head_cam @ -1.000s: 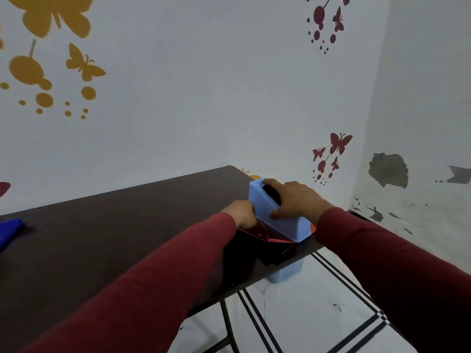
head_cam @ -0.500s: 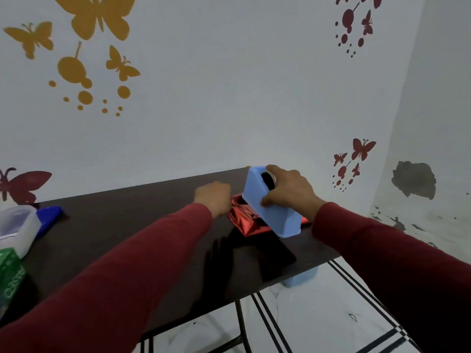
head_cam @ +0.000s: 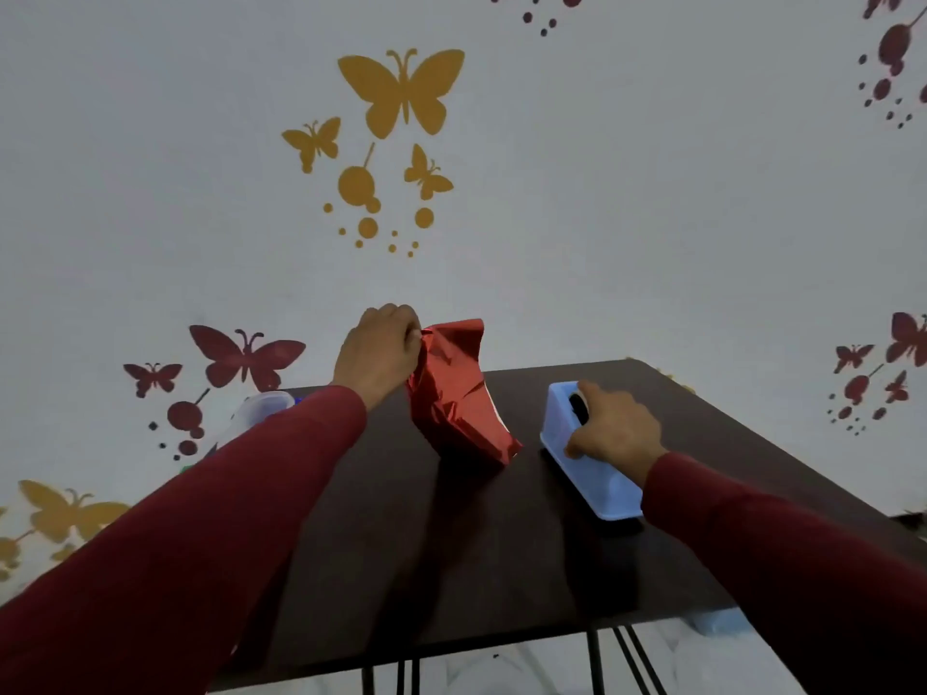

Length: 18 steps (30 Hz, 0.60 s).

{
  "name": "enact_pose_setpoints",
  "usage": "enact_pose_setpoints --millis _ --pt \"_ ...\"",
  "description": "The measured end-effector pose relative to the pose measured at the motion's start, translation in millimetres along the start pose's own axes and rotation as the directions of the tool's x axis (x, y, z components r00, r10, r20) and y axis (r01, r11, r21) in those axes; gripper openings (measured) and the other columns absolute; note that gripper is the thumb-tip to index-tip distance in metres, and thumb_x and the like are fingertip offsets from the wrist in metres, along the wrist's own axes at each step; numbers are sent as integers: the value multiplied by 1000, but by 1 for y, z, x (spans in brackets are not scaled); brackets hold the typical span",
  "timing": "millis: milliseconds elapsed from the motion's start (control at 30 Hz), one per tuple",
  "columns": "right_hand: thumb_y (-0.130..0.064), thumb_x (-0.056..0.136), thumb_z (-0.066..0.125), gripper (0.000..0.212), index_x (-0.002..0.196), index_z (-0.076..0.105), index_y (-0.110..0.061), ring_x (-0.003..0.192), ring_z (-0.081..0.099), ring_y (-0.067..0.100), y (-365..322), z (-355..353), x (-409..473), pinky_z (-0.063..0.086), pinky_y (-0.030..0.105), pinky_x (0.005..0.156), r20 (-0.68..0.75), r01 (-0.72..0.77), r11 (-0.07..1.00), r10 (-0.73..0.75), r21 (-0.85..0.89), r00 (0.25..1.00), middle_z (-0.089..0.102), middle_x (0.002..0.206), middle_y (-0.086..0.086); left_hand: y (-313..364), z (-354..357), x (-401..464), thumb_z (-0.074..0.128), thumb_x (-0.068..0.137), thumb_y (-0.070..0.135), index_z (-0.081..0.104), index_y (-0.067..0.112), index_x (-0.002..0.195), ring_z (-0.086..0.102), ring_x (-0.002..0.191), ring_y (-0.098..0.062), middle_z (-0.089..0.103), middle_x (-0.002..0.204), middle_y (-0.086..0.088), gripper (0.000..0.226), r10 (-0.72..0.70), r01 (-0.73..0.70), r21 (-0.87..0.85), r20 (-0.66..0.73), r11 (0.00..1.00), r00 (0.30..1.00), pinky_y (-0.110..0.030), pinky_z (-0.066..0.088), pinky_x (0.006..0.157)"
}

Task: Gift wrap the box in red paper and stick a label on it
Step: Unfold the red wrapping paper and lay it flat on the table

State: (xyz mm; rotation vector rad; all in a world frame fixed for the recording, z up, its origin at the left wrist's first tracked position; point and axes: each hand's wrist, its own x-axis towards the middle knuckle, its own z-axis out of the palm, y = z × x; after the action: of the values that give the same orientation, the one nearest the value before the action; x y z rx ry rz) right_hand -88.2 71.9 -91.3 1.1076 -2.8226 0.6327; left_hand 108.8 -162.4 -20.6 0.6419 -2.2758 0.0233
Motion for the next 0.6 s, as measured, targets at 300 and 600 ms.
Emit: enact_pose_setpoints --millis 300,600 --pt "-32 78 81 97 158 27 -29 107 66 33 -8 12 0 52 36 70 10 -70 996 71 -47 997 61 129 10 14 -18 17 48 104 35 61 29 109 58 91 -19 65 89 3 16 224 -222 -52 35 974 974 -39 49 78" --pt "-18 74 76 79 147 46 -23 101 64 26 -59 -46 25 55 36 74 -193 315 948 -299 55 935 66 118 7 36 -29 28 43 108 38 62 29 123 63 84 -16 68 98 7 26 510 -522 63 147 851 848 -37 41 91"
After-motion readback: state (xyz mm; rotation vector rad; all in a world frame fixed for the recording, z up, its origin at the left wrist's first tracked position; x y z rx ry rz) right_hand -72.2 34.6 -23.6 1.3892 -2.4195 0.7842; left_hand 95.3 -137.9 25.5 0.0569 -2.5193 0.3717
